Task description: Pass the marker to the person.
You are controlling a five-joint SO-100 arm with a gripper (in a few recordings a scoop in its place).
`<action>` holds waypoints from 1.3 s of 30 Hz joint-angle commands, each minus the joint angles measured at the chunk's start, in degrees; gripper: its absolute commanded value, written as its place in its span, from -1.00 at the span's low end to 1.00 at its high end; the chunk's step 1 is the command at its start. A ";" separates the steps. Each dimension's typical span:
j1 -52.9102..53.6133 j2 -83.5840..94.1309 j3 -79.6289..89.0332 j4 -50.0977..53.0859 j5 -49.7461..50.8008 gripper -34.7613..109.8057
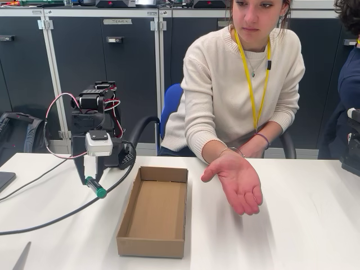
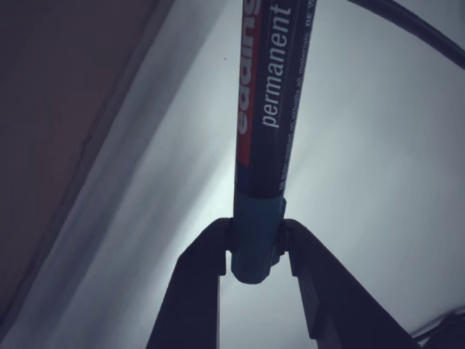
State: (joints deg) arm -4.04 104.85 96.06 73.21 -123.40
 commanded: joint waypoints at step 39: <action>-31.99 -21.18 -35.24 -17.93 37.27 -0.59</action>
State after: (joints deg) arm -30.15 79.80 63.28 56.34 -86.22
